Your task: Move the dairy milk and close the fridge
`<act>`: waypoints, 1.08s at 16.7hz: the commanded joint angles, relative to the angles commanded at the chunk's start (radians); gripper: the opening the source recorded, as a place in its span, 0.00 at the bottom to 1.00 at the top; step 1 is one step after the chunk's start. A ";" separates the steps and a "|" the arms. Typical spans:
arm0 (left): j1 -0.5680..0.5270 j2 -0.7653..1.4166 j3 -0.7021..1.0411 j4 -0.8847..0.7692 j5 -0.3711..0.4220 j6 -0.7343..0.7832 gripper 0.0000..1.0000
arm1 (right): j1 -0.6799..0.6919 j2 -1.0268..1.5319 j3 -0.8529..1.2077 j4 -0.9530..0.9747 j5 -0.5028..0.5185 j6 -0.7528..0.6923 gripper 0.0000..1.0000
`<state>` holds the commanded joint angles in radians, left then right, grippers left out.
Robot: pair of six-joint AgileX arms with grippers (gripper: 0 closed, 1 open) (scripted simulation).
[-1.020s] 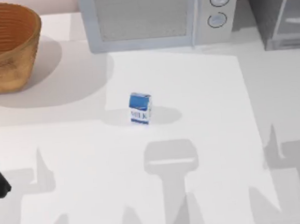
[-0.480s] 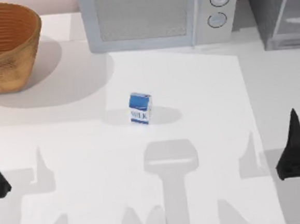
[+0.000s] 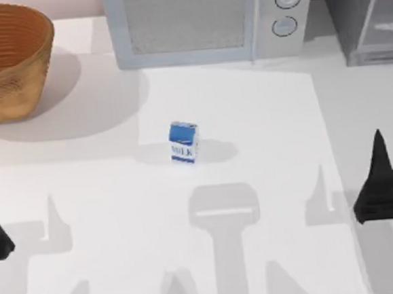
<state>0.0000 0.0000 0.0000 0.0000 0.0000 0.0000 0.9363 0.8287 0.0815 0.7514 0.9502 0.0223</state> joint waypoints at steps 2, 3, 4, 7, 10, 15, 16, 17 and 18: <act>0.000 0.000 0.000 0.000 0.000 0.000 1.00 | 0.018 0.095 0.084 0.030 0.034 0.003 1.00; 0.000 0.000 0.000 0.000 0.000 0.000 1.00 | 0.027 0.159 0.137 0.047 0.056 0.005 1.00; 0.000 0.000 0.000 0.000 0.000 0.000 1.00 | 0.037 0.233 0.194 0.066 0.079 0.006 1.00; 0.000 0.000 0.000 0.000 0.000 0.000 1.00 | 0.065 0.504 0.394 0.125 0.158 0.009 1.00; 0.000 0.000 0.000 0.000 0.000 0.000 1.00 | 0.090 0.819 0.618 0.188 0.243 0.012 1.00; 0.000 0.000 0.000 0.000 0.000 0.000 1.00 | 0.122 1.334 0.992 0.287 0.372 0.018 1.00; 0.000 0.000 0.000 0.000 0.000 0.000 1.00 | 0.127 1.423 1.059 0.303 0.393 0.020 1.00; 0.000 0.000 0.000 0.000 0.000 0.000 1.00 | 0.131 1.504 1.121 0.319 0.411 0.021 1.00; 0.000 0.000 0.000 0.000 0.000 0.000 1.00 | 0.134 1.577 1.179 0.332 0.428 0.023 1.00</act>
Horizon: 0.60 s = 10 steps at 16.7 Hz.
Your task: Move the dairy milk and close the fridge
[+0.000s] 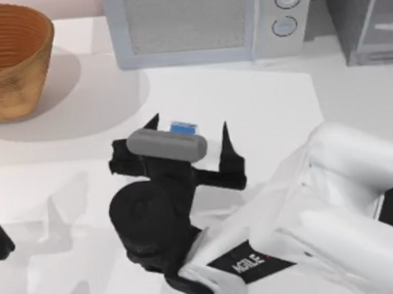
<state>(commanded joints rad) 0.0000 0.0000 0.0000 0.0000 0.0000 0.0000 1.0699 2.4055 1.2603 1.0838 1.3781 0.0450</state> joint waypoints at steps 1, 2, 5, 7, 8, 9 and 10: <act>0.000 0.000 0.000 0.000 0.000 0.000 1.00 | 0.002 0.062 0.051 0.012 0.014 0.001 1.00; 0.000 0.000 0.000 0.000 0.000 0.000 1.00 | 0.003 0.114 0.095 0.021 0.026 0.002 1.00; 0.000 0.000 0.000 0.000 0.000 0.000 1.00 | 0.004 0.203 0.177 0.038 0.045 0.004 1.00; 0.000 0.000 0.000 0.000 0.000 0.000 1.00 | 0.004 0.212 0.185 0.040 0.047 0.004 1.00; 0.000 0.000 0.000 0.000 0.000 0.000 1.00 | 0.004 0.212 0.185 0.040 0.047 0.004 1.00; 0.000 0.000 0.000 0.000 0.000 0.000 1.00 | 0.004 0.212 0.185 0.040 0.047 0.004 1.00; 0.000 0.000 0.000 0.000 0.000 0.000 1.00 | -0.001 0.210 0.181 0.037 0.045 0.004 1.00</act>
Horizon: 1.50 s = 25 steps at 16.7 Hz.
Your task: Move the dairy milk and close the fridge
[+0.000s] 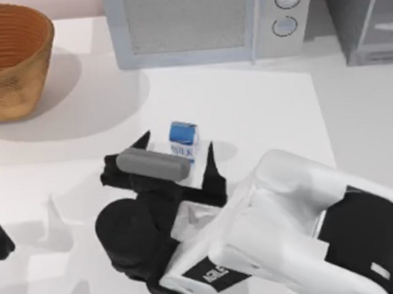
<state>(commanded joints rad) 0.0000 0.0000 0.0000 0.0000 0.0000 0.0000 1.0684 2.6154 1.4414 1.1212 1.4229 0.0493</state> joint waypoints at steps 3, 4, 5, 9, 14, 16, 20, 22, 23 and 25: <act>0.000 0.000 0.000 0.000 0.000 0.000 1.00 | -0.027 0.008 0.020 -0.001 -0.030 -0.006 1.00; 0.000 0.000 0.000 0.000 0.000 0.000 1.00 | -0.044 0.013 0.031 -0.002 -0.047 -0.010 1.00; 0.000 0.000 0.000 0.000 0.000 0.000 1.00 | -0.060 0.018 0.041 -0.004 -0.063 -0.014 1.00; 0.000 0.000 0.000 0.000 0.000 0.000 1.00 | -0.077 0.024 0.052 -0.005 -0.080 -0.018 1.00; 0.000 0.000 0.000 0.000 0.000 0.000 1.00 | -0.077 0.024 0.052 -0.005 -0.080 -0.018 0.70; 0.000 0.000 0.000 0.000 0.000 0.000 1.00 | -0.077 0.024 0.052 -0.005 -0.080 -0.018 0.55; 0.000 0.000 0.000 0.000 0.000 0.000 1.00 | -0.077 0.024 0.052 -0.005 -0.080 -0.018 0.25; 0.000 0.000 0.000 0.000 0.000 0.000 1.00 | -0.077 0.024 0.052 -0.005 -0.080 -0.018 0.10; 0.000 0.000 0.000 0.000 0.000 0.000 1.00 | -0.077 0.024 0.052 -0.005 -0.080 -0.018 0.02; 0.000 0.000 0.000 0.000 0.000 0.000 1.00 | -0.077 0.024 0.052 -0.005 -0.080 -0.018 0.00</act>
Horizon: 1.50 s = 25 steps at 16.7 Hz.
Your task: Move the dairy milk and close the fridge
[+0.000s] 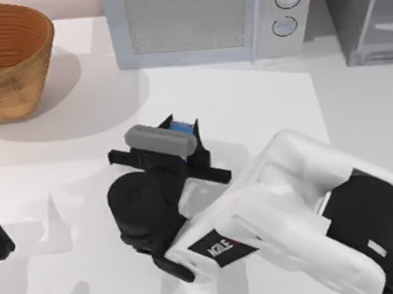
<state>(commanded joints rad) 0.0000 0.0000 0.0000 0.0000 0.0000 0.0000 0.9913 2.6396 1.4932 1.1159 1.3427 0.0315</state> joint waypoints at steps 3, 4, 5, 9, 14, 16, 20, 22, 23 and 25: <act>0.000 0.000 0.000 0.000 0.000 0.000 1.00 | 0.000 0.000 0.000 0.000 0.000 0.000 0.00; 0.000 0.000 0.000 0.000 0.000 0.000 1.00 | 0.000 0.000 0.000 0.000 0.000 0.000 0.00; 0.000 0.000 0.000 0.000 0.000 0.000 1.00 | 0.000 0.000 0.000 0.000 0.000 0.000 0.00; 0.000 0.000 0.000 0.000 0.000 0.000 1.00 | 0.003 -0.017 -0.005 -0.011 -0.001 0.002 0.00; 0.000 0.000 0.000 0.000 0.000 0.000 1.00 | 0.004 -0.090 -0.027 -0.069 0.000 0.006 0.00; 0.000 0.000 0.000 0.000 0.000 0.000 1.00 | 0.004 -0.091 -0.027 -0.069 0.000 0.006 0.00; 0.000 0.000 0.000 0.000 0.000 0.000 1.00 | -0.024 -0.118 -0.052 -0.062 -0.033 0.008 0.00; 0.000 0.000 0.000 0.000 0.000 0.000 1.00 | -0.082 -0.179 -0.115 -0.055 -0.105 0.008 0.00; 0.000 0.000 0.000 0.000 0.000 0.000 1.00 | -0.122 -0.220 -0.158 -0.051 -0.156 0.008 0.00; 0.000 0.000 0.000 0.000 0.000 0.000 1.00 | -0.219 -0.319 -0.264 -0.043 -0.285 0.005 0.00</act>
<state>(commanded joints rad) 0.0000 0.0000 0.0000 0.0000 0.0000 0.0000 0.7723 2.3209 1.2296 1.0726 1.0574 0.0370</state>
